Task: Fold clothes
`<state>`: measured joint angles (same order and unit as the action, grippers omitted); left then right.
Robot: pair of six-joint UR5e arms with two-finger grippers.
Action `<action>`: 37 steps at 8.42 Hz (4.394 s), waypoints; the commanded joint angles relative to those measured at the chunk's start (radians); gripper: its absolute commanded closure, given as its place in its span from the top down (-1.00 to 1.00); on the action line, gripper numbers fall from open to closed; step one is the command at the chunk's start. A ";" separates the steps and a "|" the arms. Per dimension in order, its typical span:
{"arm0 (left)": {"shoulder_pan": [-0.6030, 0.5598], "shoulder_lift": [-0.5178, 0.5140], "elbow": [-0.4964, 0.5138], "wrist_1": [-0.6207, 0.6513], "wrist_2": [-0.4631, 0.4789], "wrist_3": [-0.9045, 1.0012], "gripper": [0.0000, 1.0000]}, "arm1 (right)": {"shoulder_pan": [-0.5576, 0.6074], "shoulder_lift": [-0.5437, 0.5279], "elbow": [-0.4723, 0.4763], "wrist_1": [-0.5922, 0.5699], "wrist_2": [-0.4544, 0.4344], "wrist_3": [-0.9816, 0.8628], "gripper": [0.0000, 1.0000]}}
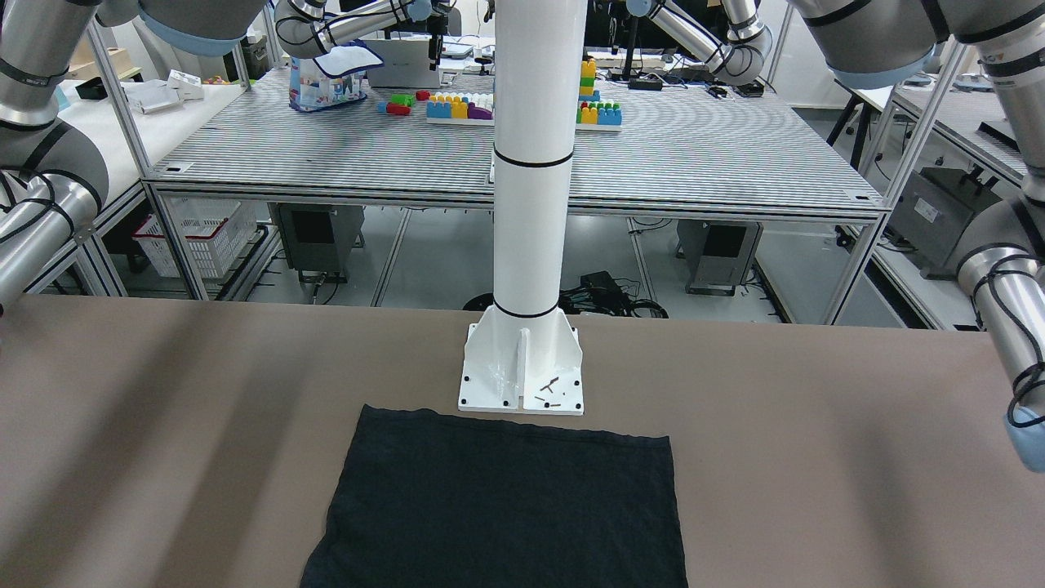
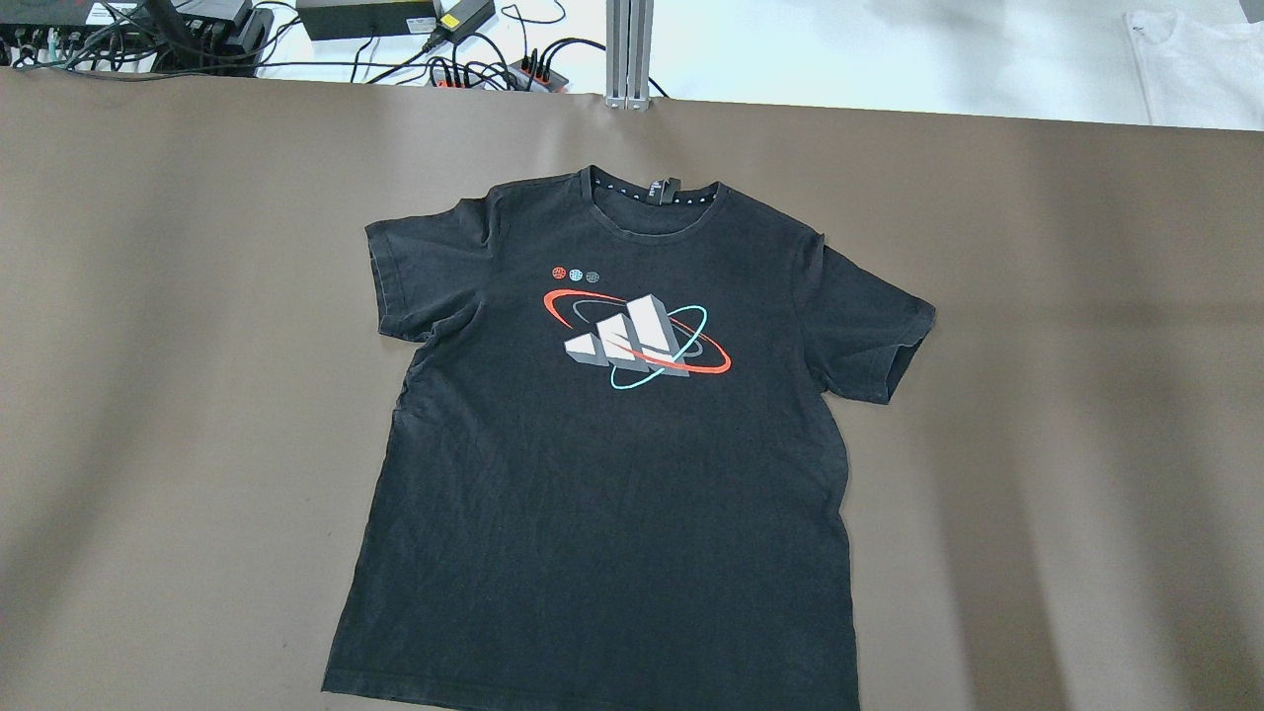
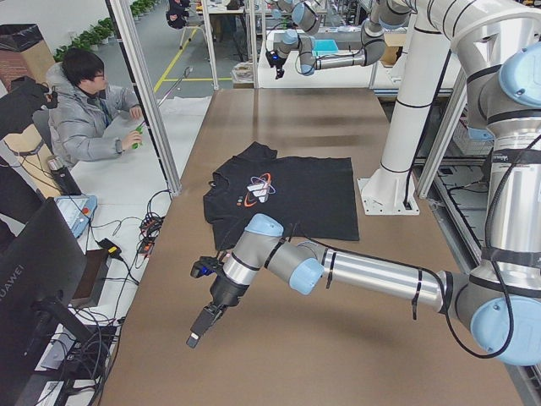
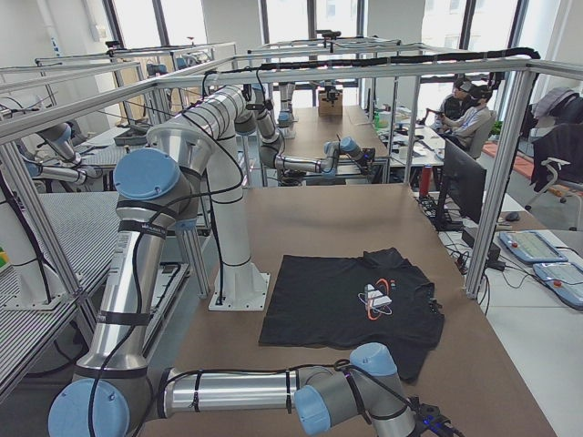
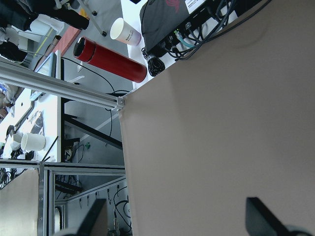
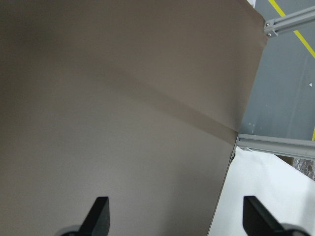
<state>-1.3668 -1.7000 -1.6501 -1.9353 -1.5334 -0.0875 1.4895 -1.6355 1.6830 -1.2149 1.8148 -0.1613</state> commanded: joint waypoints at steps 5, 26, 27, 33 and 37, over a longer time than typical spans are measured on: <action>0.005 0.003 0.017 -0.002 -0.001 0.000 1.00 | 0.000 0.000 0.007 0.000 0.005 -0.004 0.90; 0.054 -0.115 0.081 -0.112 -0.391 -0.332 1.00 | -0.225 0.226 -0.166 0.168 0.150 0.504 0.90; 0.067 -0.134 0.131 -0.187 -0.430 -0.388 1.00 | -0.254 0.226 -0.172 0.225 0.170 0.555 0.90; 0.178 -0.297 0.311 -0.346 -0.461 -0.662 1.00 | -0.509 0.288 -0.216 0.486 0.158 1.056 0.90; 0.199 -0.320 0.317 -0.346 -0.459 -0.713 1.00 | -0.592 0.361 -0.324 0.540 0.035 1.142 0.90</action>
<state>-1.1725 -2.0154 -1.3339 -2.2807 -1.9930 -0.7897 0.9313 -1.2996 1.4019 -0.6861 1.9079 0.9552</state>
